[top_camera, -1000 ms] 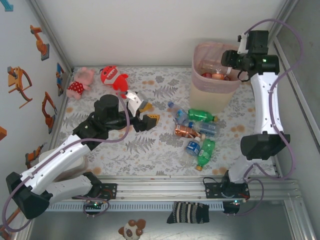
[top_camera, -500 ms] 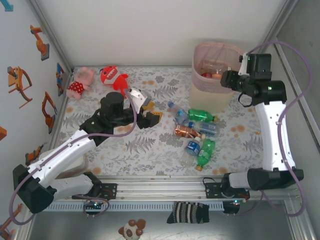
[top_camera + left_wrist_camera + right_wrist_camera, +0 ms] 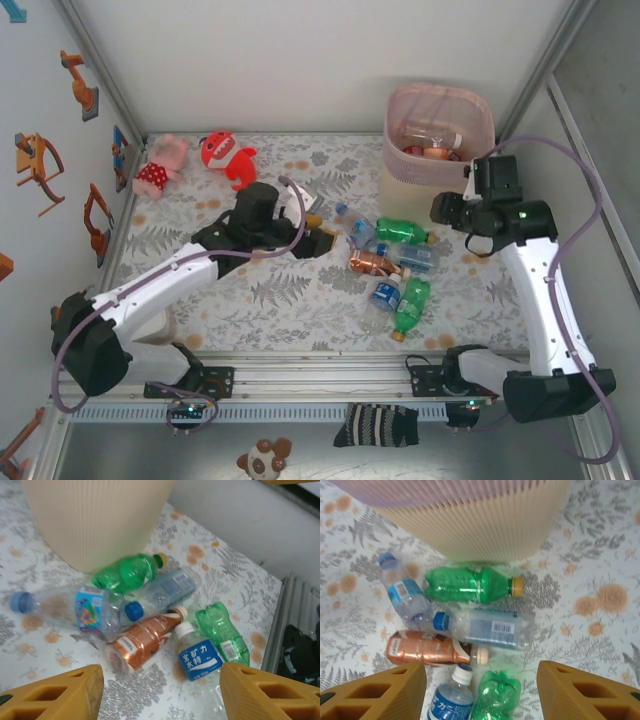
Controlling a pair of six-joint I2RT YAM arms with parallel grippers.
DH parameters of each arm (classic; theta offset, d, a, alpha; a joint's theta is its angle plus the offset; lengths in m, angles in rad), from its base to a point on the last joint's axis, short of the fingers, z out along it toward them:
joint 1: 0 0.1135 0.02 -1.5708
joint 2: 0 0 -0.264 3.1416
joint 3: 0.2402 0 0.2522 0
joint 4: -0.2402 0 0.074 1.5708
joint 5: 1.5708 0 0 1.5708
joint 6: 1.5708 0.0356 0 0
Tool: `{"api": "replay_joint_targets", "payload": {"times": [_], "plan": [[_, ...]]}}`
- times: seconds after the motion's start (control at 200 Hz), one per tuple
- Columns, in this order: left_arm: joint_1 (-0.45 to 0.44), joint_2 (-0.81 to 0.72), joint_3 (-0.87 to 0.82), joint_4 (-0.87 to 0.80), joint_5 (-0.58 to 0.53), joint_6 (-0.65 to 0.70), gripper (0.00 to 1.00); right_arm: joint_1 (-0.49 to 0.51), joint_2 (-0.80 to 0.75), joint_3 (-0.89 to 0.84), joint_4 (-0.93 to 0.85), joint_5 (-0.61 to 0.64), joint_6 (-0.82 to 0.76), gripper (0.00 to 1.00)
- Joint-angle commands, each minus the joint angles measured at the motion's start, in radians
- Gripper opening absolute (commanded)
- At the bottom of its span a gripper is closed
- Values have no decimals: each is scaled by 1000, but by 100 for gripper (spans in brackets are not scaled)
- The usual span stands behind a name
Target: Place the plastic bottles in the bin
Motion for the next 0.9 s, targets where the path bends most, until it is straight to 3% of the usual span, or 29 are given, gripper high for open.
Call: {"api": "replay_joint_targets", "payload": {"times": [0.0, 0.351, 0.591, 0.891], "plan": [[-54, 49, 62, -87, -22, -19, 62, 6, -34, -44, -10, 31, 30, 59], [-204, 233, 151, -232, -108, -161, 65, 6, -85, -113, 9, 58, 27, 59], [-245, 332, 166, -253, -74, -290, 68, 7, -119, -153, 29, 27, 24, 59], [-300, 476, 253, -286, -11, -319, 72, 5, -137, -187, 41, -13, 0, 59]]}}
